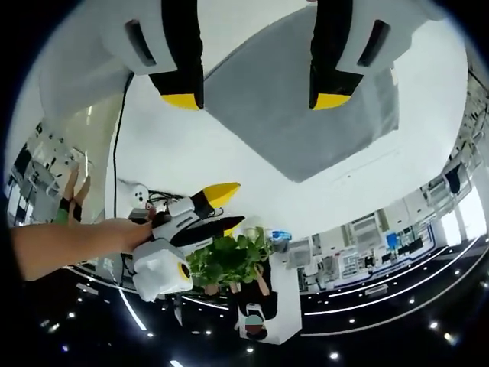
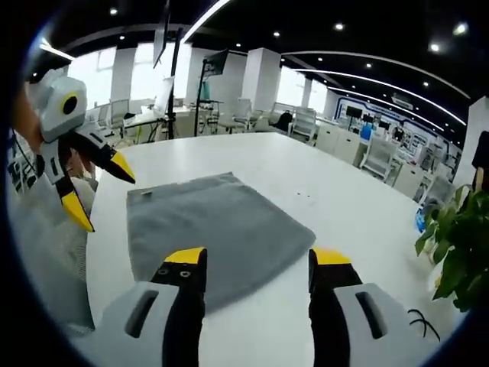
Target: Fold the towel on the table until its edges align and the towel forms a compact rectangular stack.
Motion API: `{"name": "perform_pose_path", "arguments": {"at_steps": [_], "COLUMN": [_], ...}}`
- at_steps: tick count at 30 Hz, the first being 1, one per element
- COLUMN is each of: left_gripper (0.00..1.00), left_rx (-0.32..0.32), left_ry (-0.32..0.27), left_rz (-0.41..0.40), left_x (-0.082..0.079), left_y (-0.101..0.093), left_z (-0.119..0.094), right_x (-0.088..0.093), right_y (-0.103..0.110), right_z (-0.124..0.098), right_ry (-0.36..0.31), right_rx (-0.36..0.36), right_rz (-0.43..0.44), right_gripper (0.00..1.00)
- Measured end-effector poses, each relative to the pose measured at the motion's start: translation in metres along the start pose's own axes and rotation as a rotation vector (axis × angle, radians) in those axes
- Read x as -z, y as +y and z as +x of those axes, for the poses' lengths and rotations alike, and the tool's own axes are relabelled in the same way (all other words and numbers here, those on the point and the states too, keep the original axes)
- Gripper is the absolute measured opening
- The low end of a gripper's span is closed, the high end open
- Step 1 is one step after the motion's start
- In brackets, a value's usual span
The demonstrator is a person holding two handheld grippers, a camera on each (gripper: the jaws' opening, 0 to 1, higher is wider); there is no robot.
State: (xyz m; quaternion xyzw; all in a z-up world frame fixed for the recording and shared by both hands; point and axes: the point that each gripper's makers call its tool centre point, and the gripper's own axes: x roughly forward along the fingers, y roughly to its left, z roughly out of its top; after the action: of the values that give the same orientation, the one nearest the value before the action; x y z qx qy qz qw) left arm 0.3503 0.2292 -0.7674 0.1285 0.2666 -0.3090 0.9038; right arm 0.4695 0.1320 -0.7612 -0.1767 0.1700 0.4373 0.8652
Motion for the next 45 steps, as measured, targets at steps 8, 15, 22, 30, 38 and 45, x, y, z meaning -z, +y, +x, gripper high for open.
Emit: {"name": "perform_pose_path", "arguments": {"at_steps": [8, 15, 22, 30, 38, 45], "left_gripper": [0.58, 0.57, 0.55, 0.55, 0.53, 0.51], "left_rx": [0.017, 0.013, 0.022, 0.048, 0.105, 0.158], "left_ry": [-0.01, -0.011, -0.01, 0.015, 0.041, 0.072], "left_rz": [0.045, 0.061, 0.081, 0.119, 0.125, 0.165], "left_x": [-0.014, -0.014, -0.007, 0.006, 0.014, 0.023], "left_y": [-0.017, -0.014, -0.022, -0.028, -0.043, -0.053], "left_z": [0.004, 0.007, 0.011, 0.021, 0.032, 0.046], "right_x": [-0.023, -0.033, -0.025, -0.01, 0.014, 0.037], "right_y": [-0.021, -0.027, -0.029, -0.034, -0.06, -0.066], "right_z": [0.005, 0.011, 0.024, 0.032, 0.057, 0.087], "right_ry": [-0.029, -0.034, 0.002, 0.037, 0.072, 0.14], "right_rx": [0.008, 0.02, 0.027, 0.046, 0.075, 0.049], "right_rz": [-0.016, 0.001, 0.013, 0.053, 0.118, 0.153], "right_gripper": [0.55, 0.54, 0.53, 0.5, 0.44, 0.4]}}
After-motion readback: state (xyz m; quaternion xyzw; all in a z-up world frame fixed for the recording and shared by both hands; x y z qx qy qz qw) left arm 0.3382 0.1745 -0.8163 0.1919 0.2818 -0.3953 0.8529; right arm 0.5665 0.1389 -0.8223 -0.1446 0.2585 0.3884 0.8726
